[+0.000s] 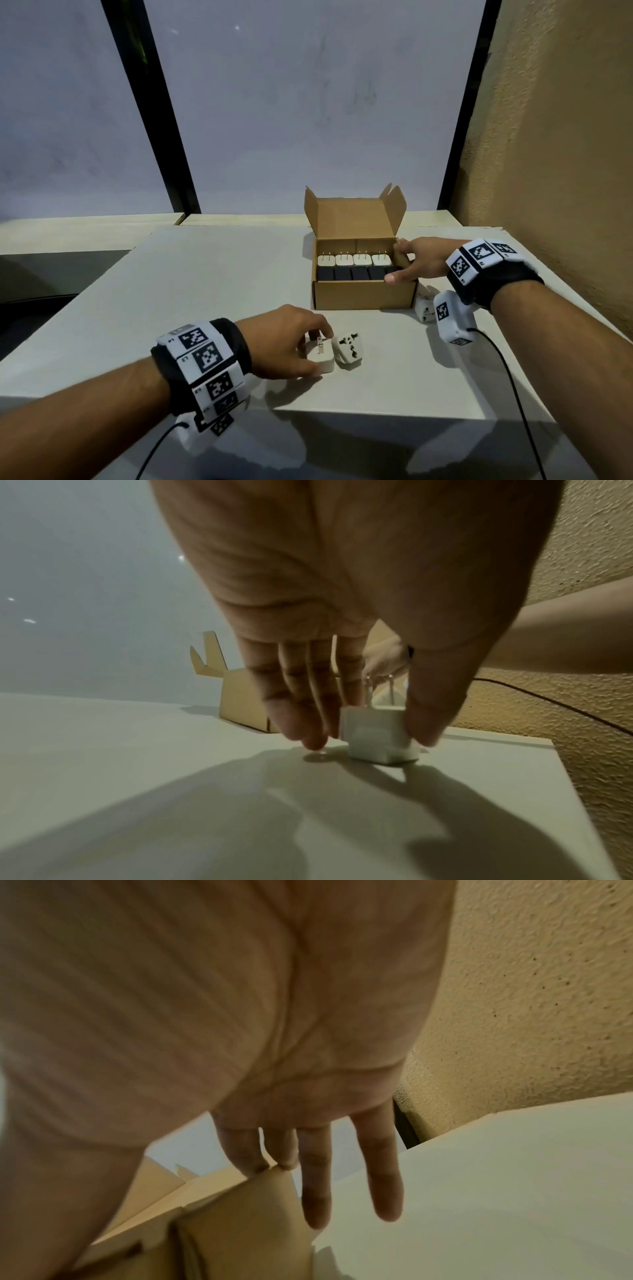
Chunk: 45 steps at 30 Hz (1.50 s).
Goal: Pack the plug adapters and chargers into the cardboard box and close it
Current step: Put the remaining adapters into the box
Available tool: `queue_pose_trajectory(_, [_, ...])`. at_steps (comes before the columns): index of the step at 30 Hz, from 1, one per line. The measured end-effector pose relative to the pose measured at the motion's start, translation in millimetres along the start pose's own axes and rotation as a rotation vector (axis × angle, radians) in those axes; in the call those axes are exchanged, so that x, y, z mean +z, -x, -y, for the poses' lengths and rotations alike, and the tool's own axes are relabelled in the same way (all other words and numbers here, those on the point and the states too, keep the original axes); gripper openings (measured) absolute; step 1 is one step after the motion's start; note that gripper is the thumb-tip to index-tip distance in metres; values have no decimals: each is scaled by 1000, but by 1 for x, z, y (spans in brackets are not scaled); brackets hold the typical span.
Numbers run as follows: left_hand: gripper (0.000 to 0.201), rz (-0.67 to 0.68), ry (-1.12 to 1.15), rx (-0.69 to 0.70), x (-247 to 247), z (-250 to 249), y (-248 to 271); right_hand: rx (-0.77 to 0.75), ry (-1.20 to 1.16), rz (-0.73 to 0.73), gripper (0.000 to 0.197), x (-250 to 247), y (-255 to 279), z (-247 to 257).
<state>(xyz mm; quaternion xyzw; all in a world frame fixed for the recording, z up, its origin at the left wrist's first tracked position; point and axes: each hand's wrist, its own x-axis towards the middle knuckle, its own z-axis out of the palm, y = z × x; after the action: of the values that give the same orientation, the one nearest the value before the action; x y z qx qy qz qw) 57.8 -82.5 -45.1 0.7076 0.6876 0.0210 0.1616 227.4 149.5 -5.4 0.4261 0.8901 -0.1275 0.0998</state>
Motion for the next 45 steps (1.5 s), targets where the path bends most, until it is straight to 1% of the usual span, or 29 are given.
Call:
queue_pose_trajectory(1, [55,-5,-3,22,-1,0,1,1,8,-3,101,-1,0,1])
queue_pose_trajectory(3, [56,-10,5,43,-6,2,1,1,18,-11,103,-4,1,4])
queue_pose_trajectory(5, [49,-48,28,53,-16,5,1,6,40,-10,102,-5,1,6])
queue_pose_trajectory(7, [38,-141,103,62,-29,8,-1,16,52,0,97,-5,0,5])
queue_pose_trajectory(9, [34,-251,230,68,-42,11,-7,36,52,16,100,-4,0,3])
queue_pose_trajectory(11, [33,-336,336,72,-55,15,-18,49,49,39,106,-2,1,0])
queue_pose_trajectory(12, [33,-373,351,69,-62,17,-25,51,48,43,107,-1,1,-1])
queue_pose_trajectory(14, [35,-449,303,59,-73,24,-42,58,51,47,107,0,2,-2])
queue_pose_trajectory(16, [45,-480,223,61,-81,31,-62,67,52,58,108,1,1,-2])
queue_pose_trajectory(18, [51,-432,97,44,-85,37,-83,72,45,75,109,2,0,-3])
queue_pose_trajectory(21, [46,-321,-87,32,-89,39,-107,74,32,82,109,3,-1,-5])
queue_pose_trajectory(25, [48,-208,-249,69,-91,37,-128,67,35,79,109,3,-1,-7])
queue_pose_trajectory(29, [50,-143,-348,70,-94,35,-139,39,33,65,111,3,-3,-9])
queue_pose_trajectory(33, [39,-83,-409,73,-90,32,-147,39,22,63,111,5,-3,-10])
queue_pose_trajectory(35, [38,-51,-451,73,-88,31,-151,41,13,67,110,4,-3,-11])
queue_pose_trajectory(41, [48,-54,-435,42,-87,35,-148,46,24,76,110,4,-4,-9])
queue_pose_trajectory(43, [43,-87,-416,19,-85,39,-147,48,35,73,110,4,-5,-9])
queue_pose_trajectory(45, [31,-124,-370,14,-83,41,-146,54,40,69,110,4,-4,-9])
